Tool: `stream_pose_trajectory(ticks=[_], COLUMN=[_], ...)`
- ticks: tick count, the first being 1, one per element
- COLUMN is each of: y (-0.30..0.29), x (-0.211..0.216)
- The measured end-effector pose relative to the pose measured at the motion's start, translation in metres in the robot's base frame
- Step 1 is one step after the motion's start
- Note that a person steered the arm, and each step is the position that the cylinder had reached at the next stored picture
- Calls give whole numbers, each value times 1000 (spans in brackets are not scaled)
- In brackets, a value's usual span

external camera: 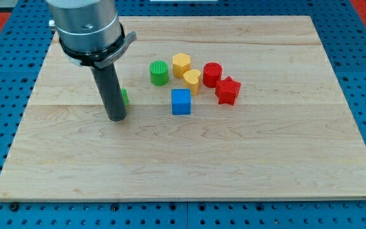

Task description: Push the green star to the top left of the blue cube

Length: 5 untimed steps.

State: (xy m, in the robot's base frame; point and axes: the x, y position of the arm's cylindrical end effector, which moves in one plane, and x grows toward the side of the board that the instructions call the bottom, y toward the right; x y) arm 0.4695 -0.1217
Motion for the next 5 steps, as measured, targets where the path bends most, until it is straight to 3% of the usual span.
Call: stream_pose_trajectory(ticks=[1,2,4,5], y=[-57,-36,43,-10], x=[15,-20,-33,-29])
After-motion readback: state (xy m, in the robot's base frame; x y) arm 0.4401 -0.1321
